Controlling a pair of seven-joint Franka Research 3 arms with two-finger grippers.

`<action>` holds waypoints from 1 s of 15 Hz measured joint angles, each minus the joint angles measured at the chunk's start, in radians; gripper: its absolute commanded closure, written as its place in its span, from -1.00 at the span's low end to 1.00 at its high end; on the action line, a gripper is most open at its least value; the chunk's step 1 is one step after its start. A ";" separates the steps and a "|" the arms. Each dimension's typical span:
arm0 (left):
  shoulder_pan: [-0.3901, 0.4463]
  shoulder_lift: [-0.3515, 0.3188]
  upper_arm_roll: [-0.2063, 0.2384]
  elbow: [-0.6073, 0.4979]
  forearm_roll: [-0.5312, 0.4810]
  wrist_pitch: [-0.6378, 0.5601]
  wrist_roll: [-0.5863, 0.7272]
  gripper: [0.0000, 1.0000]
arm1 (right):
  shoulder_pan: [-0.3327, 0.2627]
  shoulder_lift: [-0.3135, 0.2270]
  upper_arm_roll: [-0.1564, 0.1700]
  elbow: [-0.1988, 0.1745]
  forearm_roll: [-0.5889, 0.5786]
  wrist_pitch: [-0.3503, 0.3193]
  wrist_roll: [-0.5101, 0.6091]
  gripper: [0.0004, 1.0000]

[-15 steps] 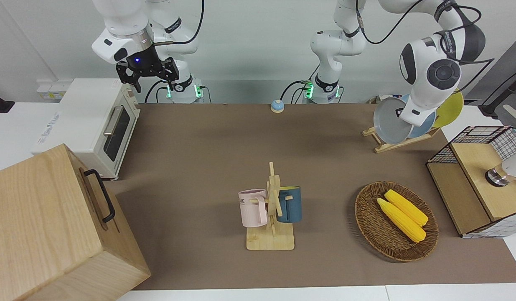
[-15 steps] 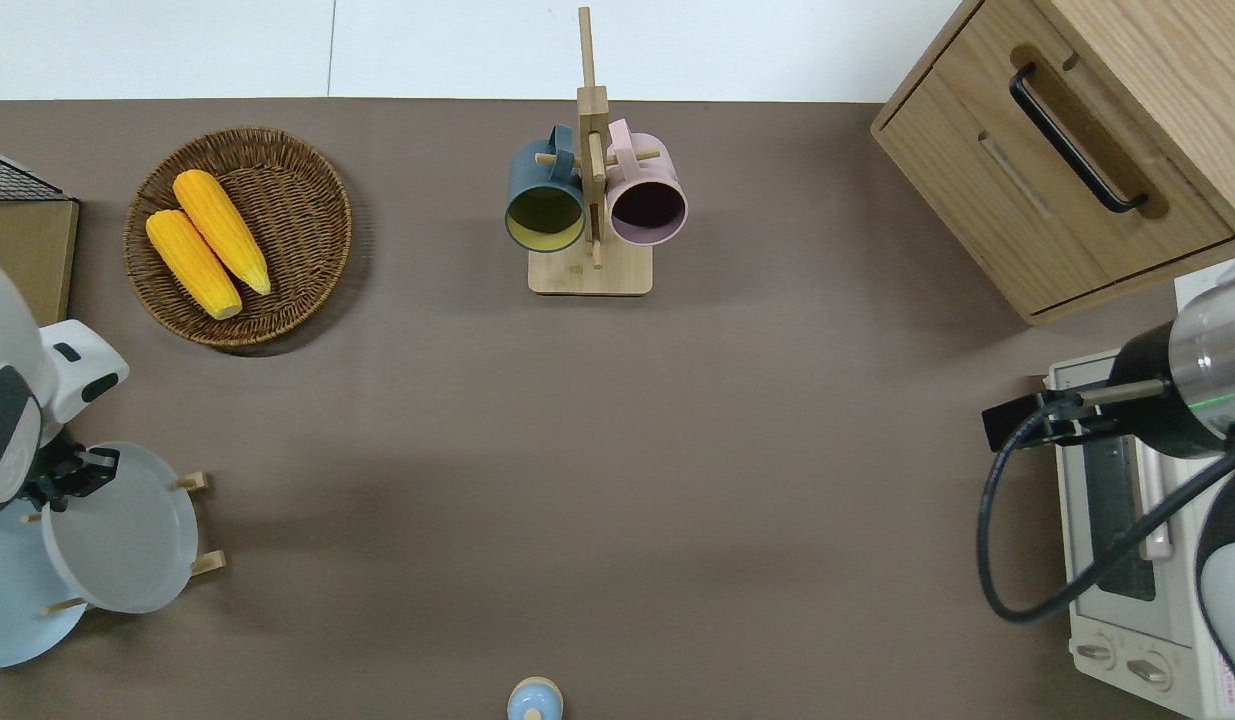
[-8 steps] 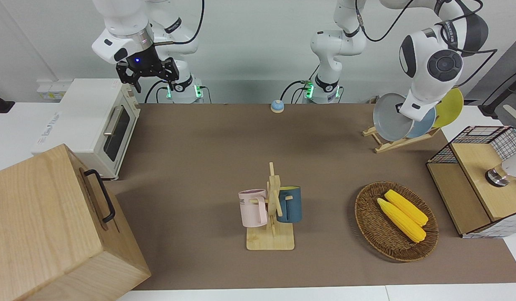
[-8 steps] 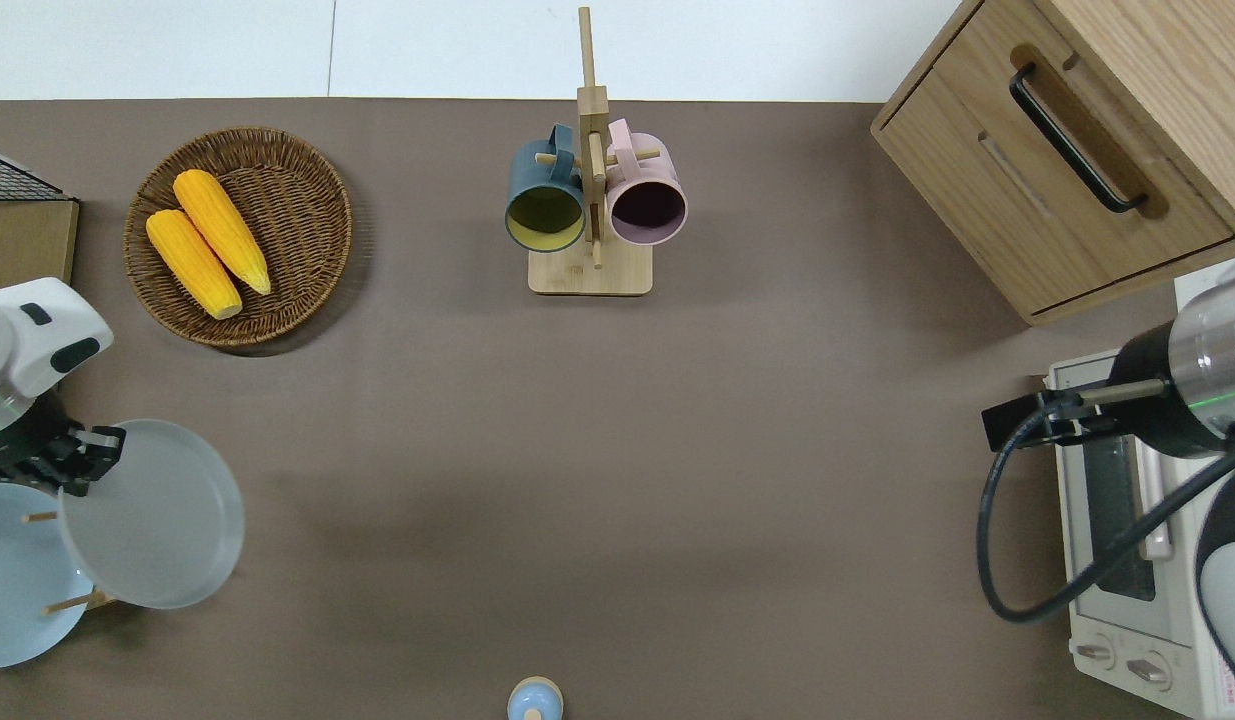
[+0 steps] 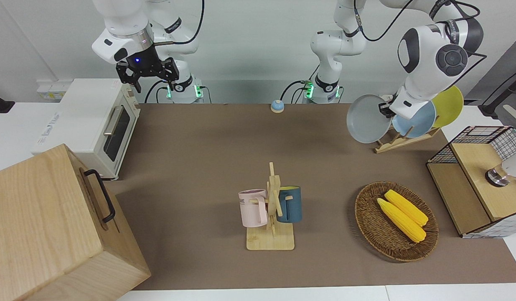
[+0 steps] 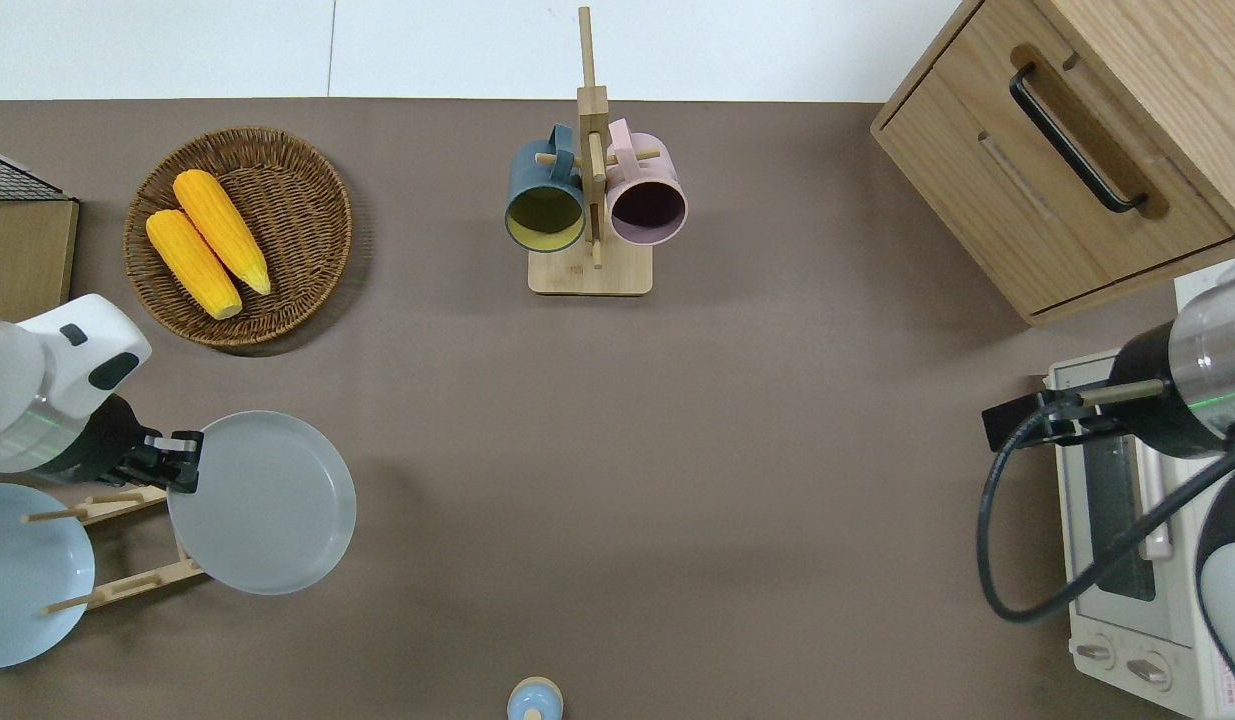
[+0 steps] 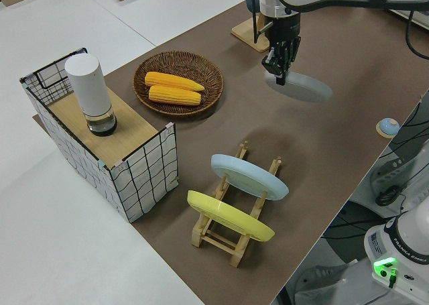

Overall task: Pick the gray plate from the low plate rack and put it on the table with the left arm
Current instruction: 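Carry the plate away from the rack and lower it onto the table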

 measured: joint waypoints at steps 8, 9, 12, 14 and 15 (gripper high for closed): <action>0.000 -0.136 -0.030 -0.366 -0.080 0.338 -0.018 1.00 | 0.000 0.000 0.000 0.000 0.000 0.000 0.000 -0.98; 0.000 -0.141 -0.035 -0.393 -0.084 0.357 -0.018 1.00 | 0.000 0.000 0.000 0.000 0.000 0.000 0.000 -0.98; 0.000 -0.143 -0.049 -0.432 -0.089 0.382 -0.024 0.33 | 0.000 0.000 0.000 0.000 0.000 0.000 0.000 -0.97; 0.000 -0.143 -0.050 -0.442 -0.091 0.386 -0.029 -0.42 | 0.000 0.000 0.000 0.000 0.000 0.000 0.000 -0.98; 0.001 -0.143 -0.050 -0.445 -0.091 0.391 -0.030 -0.49 | 0.000 0.000 0.000 0.000 0.000 0.000 0.000 -0.97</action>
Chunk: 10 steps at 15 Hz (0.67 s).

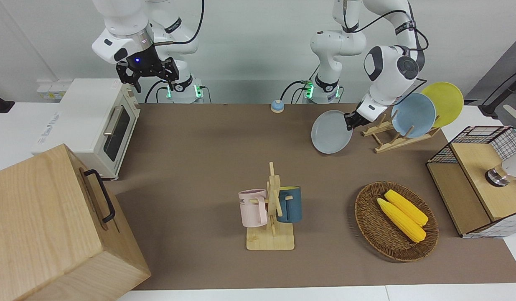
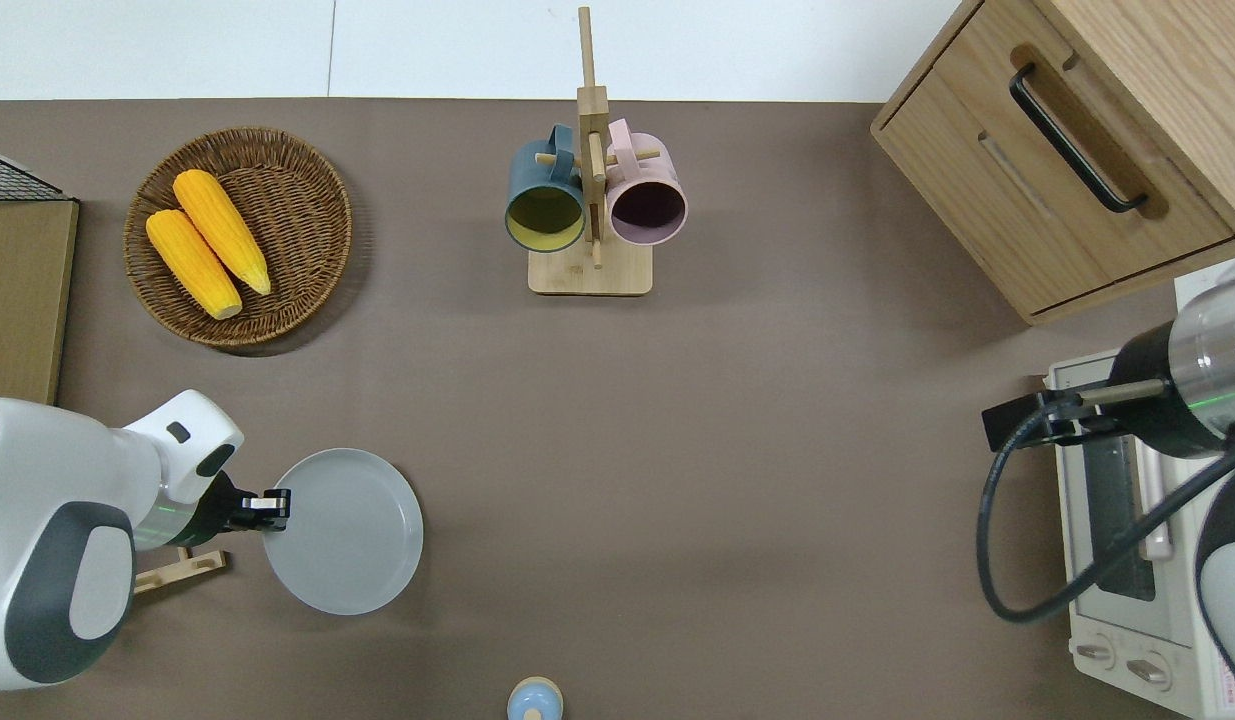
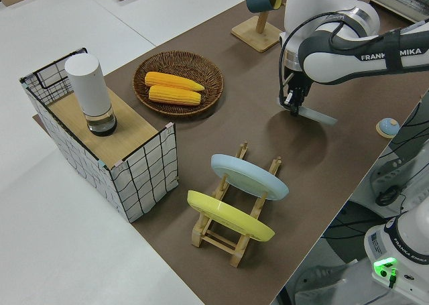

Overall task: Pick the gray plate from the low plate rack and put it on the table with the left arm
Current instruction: 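Carry the plate away from the rack and lower it onto the table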

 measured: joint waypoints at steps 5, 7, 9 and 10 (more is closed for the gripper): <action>0.001 0.000 0.000 -0.003 0.000 0.016 -0.002 -0.74 | 0.000 0.000 0.000 0.000 0.000 0.000 0.000 -0.98; 0.001 0.000 0.000 -0.003 0.000 0.019 -0.002 -0.84 | 0.000 0.000 0.000 0.000 0.000 0.000 0.000 -0.98; 0.001 0.000 0.000 -0.003 0.000 0.021 -0.002 -0.98 | 0.000 0.000 0.000 0.000 0.000 0.000 0.000 -0.97; 0.001 0.000 0.000 -0.001 0.000 0.024 -0.002 -0.99 | 0.000 0.000 0.000 0.000 0.000 0.000 0.000 -0.98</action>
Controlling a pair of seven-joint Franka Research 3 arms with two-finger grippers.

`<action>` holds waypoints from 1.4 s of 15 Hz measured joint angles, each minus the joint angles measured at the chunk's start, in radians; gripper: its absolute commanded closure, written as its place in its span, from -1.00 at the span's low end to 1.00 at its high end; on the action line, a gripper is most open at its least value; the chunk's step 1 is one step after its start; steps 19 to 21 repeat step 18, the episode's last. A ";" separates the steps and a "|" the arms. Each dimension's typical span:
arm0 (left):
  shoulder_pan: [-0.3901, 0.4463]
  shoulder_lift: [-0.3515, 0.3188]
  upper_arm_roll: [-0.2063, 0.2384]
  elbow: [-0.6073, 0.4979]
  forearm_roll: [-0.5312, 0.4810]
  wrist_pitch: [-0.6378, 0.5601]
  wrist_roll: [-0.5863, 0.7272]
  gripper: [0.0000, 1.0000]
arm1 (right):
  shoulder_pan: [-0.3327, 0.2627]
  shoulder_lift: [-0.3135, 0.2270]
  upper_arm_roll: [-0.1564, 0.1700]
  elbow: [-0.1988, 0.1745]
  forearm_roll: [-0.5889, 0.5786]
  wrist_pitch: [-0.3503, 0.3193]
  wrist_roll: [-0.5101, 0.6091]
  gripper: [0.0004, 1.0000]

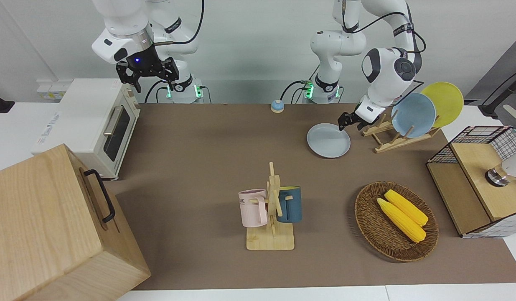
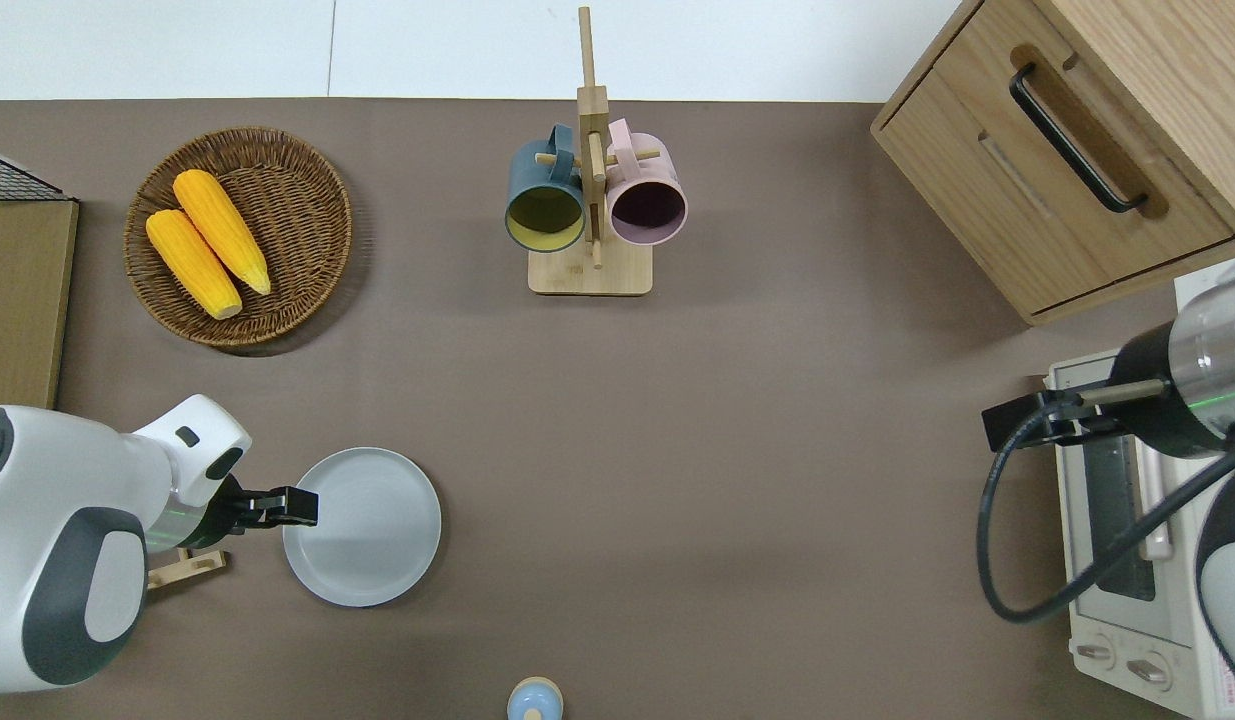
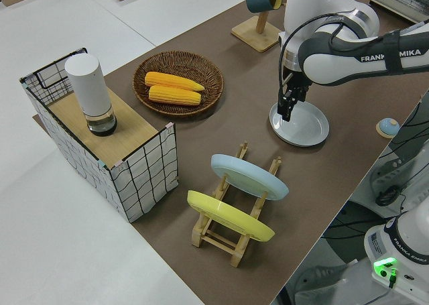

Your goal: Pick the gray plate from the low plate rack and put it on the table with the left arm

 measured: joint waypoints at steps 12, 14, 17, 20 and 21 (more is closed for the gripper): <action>0.009 0.005 0.008 0.362 0.099 -0.242 0.000 -0.99 | 0.000 0.000 0.000 0.000 0.000 0.000 0.000 -0.98; 0.011 0.012 0.008 0.411 0.100 -0.274 0.000 -0.99 | 0.000 0.000 0.000 0.000 0.000 0.000 0.000 -0.98; 0.011 0.022 0.004 0.446 0.128 -0.281 -0.008 -0.99 | 0.000 0.000 0.000 0.000 0.000 0.000 0.000 -0.98; 0.011 0.025 0.003 0.456 0.135 -0.281 -0.018 -0.99 | 0.000 0.000 0.000 0.000 0.000 0.000 0.000 -0.98; 0.011 0.025 0.003 0.456 0.135 -0.281 -0.018 -0.99 | 0.000 0.000 0.000 0.000 0.000 0.000 0.000 -0.98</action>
